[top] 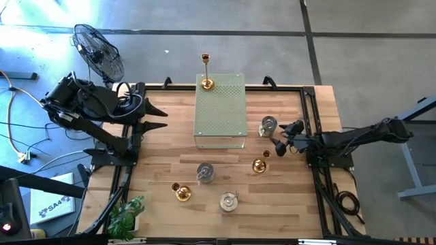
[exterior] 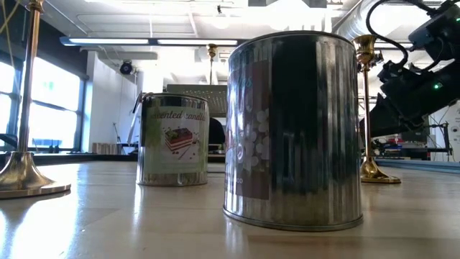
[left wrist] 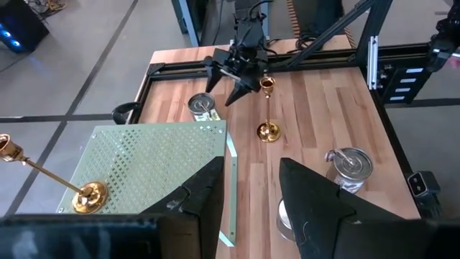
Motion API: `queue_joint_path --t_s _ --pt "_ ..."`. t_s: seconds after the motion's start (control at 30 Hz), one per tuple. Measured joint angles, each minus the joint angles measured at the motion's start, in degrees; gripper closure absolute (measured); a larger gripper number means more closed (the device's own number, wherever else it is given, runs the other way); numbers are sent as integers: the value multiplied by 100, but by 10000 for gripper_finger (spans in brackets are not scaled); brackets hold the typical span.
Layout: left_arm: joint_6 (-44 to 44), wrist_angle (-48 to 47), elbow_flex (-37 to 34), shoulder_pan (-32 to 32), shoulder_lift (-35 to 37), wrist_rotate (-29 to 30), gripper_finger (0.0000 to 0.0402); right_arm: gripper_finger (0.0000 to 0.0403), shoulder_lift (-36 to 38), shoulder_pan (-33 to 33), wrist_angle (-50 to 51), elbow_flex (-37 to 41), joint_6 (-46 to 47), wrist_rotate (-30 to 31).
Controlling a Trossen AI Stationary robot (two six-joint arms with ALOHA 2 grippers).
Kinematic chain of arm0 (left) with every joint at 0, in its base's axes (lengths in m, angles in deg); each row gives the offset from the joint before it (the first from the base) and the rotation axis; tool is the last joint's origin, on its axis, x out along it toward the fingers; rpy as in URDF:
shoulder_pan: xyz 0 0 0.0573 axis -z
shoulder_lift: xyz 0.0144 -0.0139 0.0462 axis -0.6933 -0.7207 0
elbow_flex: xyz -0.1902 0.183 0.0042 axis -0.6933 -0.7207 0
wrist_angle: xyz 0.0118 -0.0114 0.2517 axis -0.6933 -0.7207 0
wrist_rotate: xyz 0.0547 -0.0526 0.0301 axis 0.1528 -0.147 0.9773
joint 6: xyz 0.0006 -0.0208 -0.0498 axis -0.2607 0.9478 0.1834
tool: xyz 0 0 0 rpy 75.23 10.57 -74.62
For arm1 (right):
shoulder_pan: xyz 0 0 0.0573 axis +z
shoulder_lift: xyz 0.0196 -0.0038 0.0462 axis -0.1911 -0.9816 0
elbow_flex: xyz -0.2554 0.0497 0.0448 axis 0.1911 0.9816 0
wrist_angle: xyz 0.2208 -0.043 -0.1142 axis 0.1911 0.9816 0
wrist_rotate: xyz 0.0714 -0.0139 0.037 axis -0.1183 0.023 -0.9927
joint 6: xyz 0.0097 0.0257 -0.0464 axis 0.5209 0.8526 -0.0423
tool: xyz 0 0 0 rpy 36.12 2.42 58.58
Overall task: Pick & Place candle stick holders
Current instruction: Put the top green scented candle on the shelf
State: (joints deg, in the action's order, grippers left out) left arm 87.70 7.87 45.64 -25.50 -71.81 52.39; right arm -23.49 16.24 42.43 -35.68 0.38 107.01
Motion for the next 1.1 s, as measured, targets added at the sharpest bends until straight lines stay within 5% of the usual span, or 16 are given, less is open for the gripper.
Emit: queue_joint_path --t_s 0.53,1.1 --pt "0 -2 0 0 0 -2 270 9 -572 -41 -450 0 -34 466" --pt "0 -2 0 0 0 -4 270 6 -1151 -908 -1340 -2 -814 -660"
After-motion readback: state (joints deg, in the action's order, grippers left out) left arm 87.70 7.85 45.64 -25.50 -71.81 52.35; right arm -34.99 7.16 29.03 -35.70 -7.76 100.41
